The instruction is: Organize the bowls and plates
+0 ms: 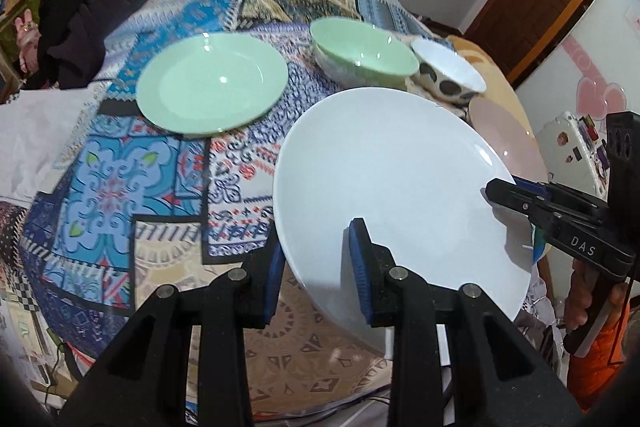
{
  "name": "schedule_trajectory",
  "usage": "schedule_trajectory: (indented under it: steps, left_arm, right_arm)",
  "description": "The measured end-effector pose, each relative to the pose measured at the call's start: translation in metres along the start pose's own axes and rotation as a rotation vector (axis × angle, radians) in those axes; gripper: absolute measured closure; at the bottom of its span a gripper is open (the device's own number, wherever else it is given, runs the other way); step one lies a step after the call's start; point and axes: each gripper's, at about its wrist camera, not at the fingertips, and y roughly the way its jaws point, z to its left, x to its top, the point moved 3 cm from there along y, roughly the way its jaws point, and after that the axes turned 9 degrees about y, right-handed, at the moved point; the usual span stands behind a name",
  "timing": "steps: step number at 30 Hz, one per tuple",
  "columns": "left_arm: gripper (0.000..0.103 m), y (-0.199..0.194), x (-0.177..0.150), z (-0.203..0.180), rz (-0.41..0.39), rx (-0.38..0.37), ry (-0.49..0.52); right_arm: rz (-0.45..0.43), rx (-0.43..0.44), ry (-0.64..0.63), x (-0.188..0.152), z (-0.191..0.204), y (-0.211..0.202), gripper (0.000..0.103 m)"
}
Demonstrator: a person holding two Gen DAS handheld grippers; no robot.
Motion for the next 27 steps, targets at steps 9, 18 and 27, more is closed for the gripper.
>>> schedule_trajectory:
  steps: [9, 18, 27]
  left_arm:
    - [0.072, 0.031, -0.005, -0.004, 0.069, -0.015, 0.002]
    - [0.071, 0.047, 0.001, 0.004, 0.092, -0.013, -0.017]
    - [0.07, 0.056, 0.006, 0.003, 0.097, -0.027, -0.03]
  right_arm:
    - [0.032, -0.003, 0.038, -0.004, -0.013, 0.012, 0.077]
    - [0.016, -0.045, 0.005, -0.001, -0.01, 0.014, 0.078]
    - [-0.002, -0.045, 0.047, 0.0, -0.016, 0.011, 0.077]
